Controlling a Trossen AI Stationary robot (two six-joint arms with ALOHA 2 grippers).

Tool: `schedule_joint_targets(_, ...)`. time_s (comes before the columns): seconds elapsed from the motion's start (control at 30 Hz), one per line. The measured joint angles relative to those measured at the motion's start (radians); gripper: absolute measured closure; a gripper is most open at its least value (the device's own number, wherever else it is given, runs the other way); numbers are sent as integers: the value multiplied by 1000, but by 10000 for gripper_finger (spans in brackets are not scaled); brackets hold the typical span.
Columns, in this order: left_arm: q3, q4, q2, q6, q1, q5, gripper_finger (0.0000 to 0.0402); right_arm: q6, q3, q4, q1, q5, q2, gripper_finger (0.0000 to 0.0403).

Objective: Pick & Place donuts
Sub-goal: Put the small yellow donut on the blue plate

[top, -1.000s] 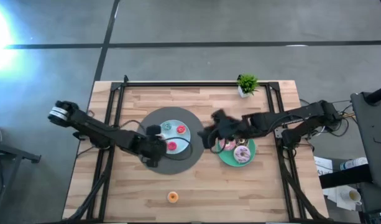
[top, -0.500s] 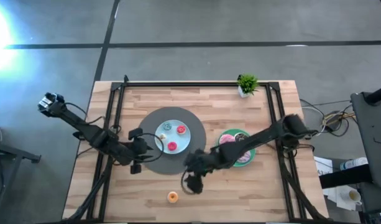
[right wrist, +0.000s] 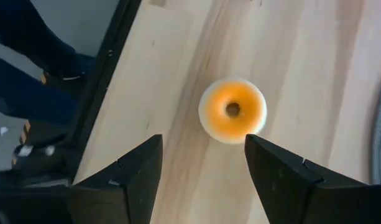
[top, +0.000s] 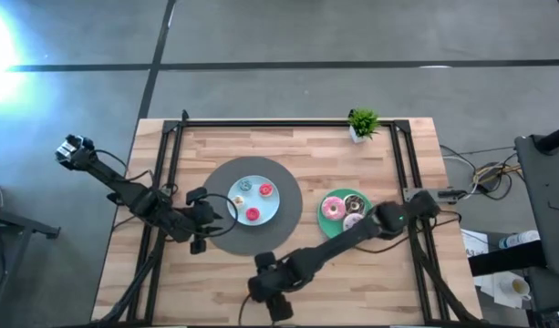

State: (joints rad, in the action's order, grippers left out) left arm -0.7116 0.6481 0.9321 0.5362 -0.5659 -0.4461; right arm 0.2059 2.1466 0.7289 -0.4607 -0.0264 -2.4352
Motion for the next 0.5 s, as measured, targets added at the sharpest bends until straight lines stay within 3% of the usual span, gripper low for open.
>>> schedule_joint_targets(0.23,0,0,0,0,0,0,280,-14,206,68,0,2,-143,209)
schedule_joint_targets(0.5,0,3,0,0,0,0,280,-30,193,80,-1,3,-162,235)
